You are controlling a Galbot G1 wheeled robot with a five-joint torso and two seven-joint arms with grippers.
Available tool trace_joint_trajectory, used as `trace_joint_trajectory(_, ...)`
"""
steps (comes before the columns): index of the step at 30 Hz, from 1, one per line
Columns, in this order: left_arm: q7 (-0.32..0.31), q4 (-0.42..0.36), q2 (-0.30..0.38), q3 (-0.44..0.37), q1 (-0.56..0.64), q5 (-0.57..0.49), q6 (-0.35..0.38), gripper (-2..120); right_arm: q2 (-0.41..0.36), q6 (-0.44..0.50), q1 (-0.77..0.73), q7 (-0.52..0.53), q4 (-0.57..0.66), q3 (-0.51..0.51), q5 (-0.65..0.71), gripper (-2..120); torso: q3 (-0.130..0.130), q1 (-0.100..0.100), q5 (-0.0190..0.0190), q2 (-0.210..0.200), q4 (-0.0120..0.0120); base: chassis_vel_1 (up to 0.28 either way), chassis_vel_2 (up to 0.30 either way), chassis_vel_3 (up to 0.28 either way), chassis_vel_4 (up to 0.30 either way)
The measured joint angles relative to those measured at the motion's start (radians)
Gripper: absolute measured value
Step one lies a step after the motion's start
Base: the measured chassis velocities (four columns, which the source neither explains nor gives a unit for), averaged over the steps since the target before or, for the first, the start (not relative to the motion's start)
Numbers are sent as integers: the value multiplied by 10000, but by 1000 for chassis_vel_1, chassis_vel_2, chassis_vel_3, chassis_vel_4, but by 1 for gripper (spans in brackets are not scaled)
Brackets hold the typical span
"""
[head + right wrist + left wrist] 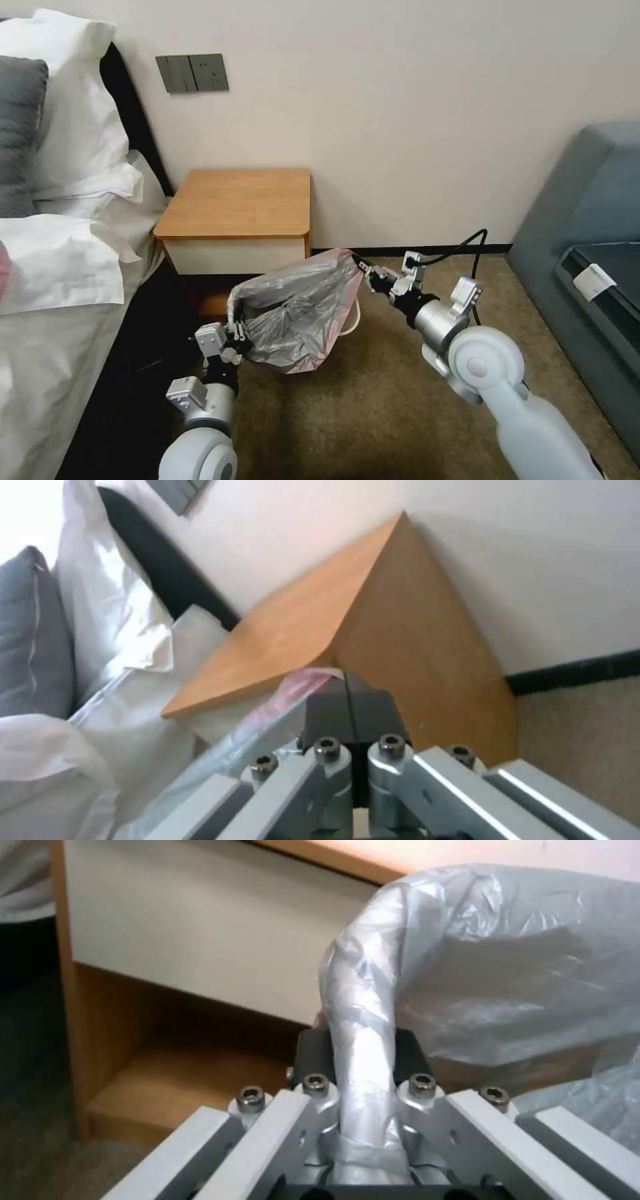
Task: Pick up the garbage bag from the table and place it over the trash can.
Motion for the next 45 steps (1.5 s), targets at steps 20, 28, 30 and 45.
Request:
trace_joint_trajectory(20,612,-92,-168,-454,-143,-2002,63,6,-1182,-1185,-282,-716,-387,89,437,0,0,0,-1,0,-1,0,0,0,0)
trace_joint_trajectory(28,323,-66,-169,-648,-242,-3210,458,6,-1031,-896,-612,-963,-222,115,136,0,0,0,-1,0,0,0,0,0,0)
trace_joint_trajectory(30,272,-49,-181,-650,-255,-3305,496,6,-1008,-874,-674,-966,-186,121,53,0,0,0,-1,0,0,0,0,0,0)
trace_joint_trajectory(45,-51,17,-153,-708,-333,-3695,860,6,-2,-168,-2128,924,1433,1212,3050,38,0,0,-2,0,-1,0,0,0,0)
